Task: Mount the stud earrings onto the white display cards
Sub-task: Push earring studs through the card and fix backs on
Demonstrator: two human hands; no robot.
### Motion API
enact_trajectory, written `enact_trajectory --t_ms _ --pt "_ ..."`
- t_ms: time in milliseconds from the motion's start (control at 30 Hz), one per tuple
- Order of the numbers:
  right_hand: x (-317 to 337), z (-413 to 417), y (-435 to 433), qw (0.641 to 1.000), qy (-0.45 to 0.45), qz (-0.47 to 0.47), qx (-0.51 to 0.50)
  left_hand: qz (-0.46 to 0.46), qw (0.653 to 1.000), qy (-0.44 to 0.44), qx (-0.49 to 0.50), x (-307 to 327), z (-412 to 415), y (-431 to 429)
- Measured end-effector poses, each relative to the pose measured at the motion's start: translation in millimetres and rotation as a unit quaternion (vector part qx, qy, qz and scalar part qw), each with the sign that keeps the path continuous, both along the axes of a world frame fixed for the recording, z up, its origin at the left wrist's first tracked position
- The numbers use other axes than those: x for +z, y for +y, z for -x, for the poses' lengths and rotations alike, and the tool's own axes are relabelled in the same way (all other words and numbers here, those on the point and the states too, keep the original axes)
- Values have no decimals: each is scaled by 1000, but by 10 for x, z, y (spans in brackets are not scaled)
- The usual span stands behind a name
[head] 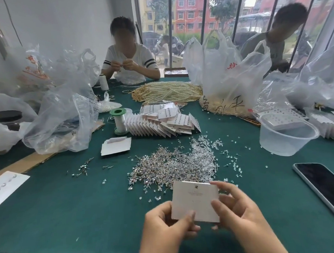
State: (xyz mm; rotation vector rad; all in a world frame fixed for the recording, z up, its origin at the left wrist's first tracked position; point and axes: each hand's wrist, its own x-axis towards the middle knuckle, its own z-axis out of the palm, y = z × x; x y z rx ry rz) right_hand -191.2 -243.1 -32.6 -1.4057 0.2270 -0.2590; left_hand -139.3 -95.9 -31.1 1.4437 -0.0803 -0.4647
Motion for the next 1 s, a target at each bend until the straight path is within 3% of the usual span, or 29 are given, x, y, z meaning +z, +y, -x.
enact_trajectory --t_ms 100,167,267,367,433,833,1000 --pt "-85 -92 -119 997 4 -13 -80 -83 989 -66 -100 -51 -47 0" --pt "-107 -130 -220 995 12 -3 -99 -206 955 -205 -53 -89 -251 34" --pt "-148 -162 -316 993 24 15 -113 -326 870 -367 52 -10 -690 50" --pt "-193 -181 -321 992 23 40 -120 -444 809 -385 -18 -14 -1102 -51" --pt "-211 -182 -325 991 20 51 -119 -486 788 -370 -71 -34 -1269 -151" --pt "-256 -202 -338 992 14 59 -115 -420 804 -417 -67 -101 -1374 -288" --pt "-262 -203 -346 992 15 47 -116 -331 848 -414 -18 -58 -1333 -275"
